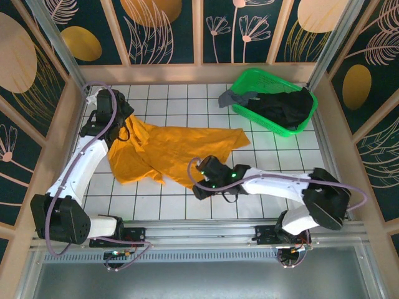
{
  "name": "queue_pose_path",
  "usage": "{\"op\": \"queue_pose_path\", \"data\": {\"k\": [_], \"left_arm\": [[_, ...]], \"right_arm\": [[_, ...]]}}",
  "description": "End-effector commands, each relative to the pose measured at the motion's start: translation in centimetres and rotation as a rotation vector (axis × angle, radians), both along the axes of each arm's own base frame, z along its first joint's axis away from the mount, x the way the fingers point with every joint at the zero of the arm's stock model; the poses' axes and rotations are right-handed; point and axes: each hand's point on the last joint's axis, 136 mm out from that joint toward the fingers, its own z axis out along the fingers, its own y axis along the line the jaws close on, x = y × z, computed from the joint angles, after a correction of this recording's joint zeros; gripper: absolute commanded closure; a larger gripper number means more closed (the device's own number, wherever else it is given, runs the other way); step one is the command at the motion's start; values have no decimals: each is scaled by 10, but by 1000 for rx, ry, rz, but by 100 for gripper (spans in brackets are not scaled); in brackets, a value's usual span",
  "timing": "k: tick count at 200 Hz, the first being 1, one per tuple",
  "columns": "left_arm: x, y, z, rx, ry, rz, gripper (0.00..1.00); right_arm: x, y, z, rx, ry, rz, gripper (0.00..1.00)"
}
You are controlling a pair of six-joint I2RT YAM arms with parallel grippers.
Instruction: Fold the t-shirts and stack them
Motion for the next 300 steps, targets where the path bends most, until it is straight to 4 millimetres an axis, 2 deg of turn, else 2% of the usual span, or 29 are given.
{"op": "queue_pose_path", "data": {"k": [1,20,32,51,70,73,88,121,141,163,199,228,248,268,278,285,292,295,300], "left_arm": [[-8,6,-1,24,12,5,100],[-11,7,-2,26,17,7,100],[-13,8,-2,28,19,9,100],[-16,9,-3,40,25,12,100],[-21,13,-3,54,29,22,100],[-22,14,-2,57,29,26,100],[-27,19,2,72,30,46,100],[-41,33,27,96,-8,118,100],[-55,45,52,88,-74,186,100],[-76,57,81,46,-179,268,100],[-118,71,132,-54,-420,344,100],[-140,80,165,-93,-542,380,100],[-136,82,179,-75,-544,399,100],[-114,85,173,-24,-469,429,100],[-90,83,155,13,-382,438,100],[-71,82,139,43,-315,440,100],[-51,81,121,67,-254,434,100],[-42,81,113,72,-231,433,100],[-29,82,99,77,-193,432,100]], "right_arm": [[5,2,-23,-100,-41,38,32],[10,7,-36,-139,-37,30,36],[14,6,-45,-182,-28,17,44],[17,6,-52,-207,-24,-2,72],[29,8,-28,-175,-90,-38,97],[32,9,-22,-165,-105,-47,100],[47,9,16,-101,-174,-93,100],[78,5,130,125,-352,-189,100],[92,-9,195,256,-443,-247,100],[98,-31,256,394,-527,-308,100],[93,-67,338,583,-647,-366,100],[97,-87,384,674,-730,-403,100],[120,-90,396,699,-745,-416,100],[161,-83,387,708,-714,-428,100],[185,-73,374,691,-683,-427,100],[206,-65,358,673,-647,-433,100],[221,-49,344,679,-594,-414,100],[233,-54,340,681,-583,-431,100],[249,-49,326,681,-546,-434,100]]}}
